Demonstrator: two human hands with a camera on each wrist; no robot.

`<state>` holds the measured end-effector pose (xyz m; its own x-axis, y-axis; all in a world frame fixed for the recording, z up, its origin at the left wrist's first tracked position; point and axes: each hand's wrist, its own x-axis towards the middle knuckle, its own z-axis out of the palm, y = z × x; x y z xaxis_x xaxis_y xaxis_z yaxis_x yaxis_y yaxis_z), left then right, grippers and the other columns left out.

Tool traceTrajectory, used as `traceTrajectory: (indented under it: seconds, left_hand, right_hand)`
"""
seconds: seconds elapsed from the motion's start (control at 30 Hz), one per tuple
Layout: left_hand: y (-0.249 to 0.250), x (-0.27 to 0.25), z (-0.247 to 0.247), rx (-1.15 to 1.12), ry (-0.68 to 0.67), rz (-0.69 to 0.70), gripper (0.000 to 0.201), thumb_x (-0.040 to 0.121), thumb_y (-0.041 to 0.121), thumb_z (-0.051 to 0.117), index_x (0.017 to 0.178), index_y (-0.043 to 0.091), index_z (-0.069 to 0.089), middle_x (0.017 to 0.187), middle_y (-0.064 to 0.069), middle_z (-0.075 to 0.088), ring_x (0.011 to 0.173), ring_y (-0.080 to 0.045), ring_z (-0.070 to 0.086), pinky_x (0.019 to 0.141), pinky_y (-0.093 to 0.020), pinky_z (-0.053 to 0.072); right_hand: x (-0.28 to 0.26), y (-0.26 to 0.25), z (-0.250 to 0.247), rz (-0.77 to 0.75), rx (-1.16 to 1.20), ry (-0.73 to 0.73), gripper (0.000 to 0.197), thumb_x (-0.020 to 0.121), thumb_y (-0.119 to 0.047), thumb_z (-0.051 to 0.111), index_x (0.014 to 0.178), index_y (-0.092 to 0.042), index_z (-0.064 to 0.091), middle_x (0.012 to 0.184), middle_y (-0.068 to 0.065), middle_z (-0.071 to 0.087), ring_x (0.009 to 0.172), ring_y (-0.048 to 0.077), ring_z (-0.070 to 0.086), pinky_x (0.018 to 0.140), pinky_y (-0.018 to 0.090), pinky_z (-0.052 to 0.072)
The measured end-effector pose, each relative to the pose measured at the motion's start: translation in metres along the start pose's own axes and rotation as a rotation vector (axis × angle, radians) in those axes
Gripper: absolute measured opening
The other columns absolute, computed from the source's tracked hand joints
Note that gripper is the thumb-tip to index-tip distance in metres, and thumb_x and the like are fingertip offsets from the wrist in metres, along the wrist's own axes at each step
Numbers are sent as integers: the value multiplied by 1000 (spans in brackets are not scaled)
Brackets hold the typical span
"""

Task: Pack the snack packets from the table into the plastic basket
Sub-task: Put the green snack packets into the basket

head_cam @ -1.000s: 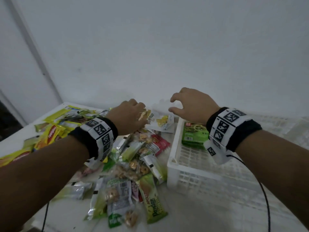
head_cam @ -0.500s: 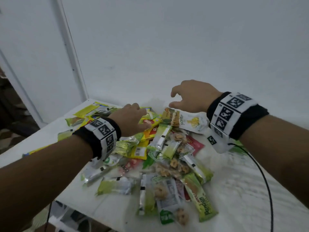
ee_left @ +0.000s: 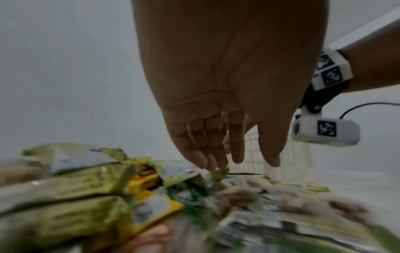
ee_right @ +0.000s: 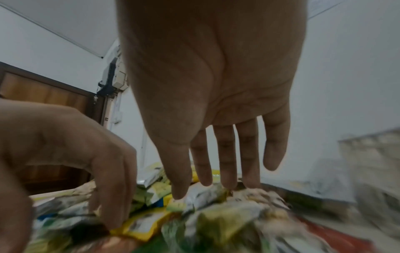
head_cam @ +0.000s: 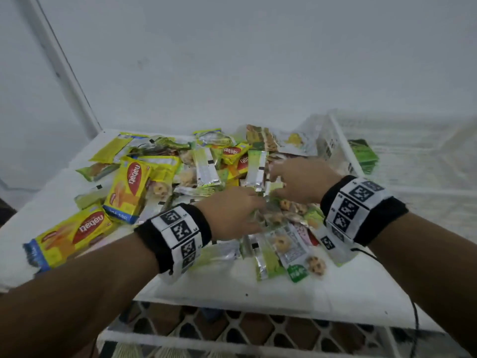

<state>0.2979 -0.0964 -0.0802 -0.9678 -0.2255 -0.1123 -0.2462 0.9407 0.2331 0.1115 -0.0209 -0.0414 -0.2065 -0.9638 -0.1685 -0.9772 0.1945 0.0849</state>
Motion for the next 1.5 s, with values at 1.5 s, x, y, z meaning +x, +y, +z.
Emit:
traceTrajectory:
  seconds: [1.5]
  left_hand:
    - [73, 2, 81, 597, 194, 344, 17, 100, 10, 52, 104, 21, 64, 98, 4, 63, 98, -26, 51, 93, -39, 44]
  right_hand:
    - [-72, 63, 95, -219, 319, -95, 39, 76, -41, 86, 106, -33, 61, 102, -11, 66, 92, 13, 60, 80, 37, 54]
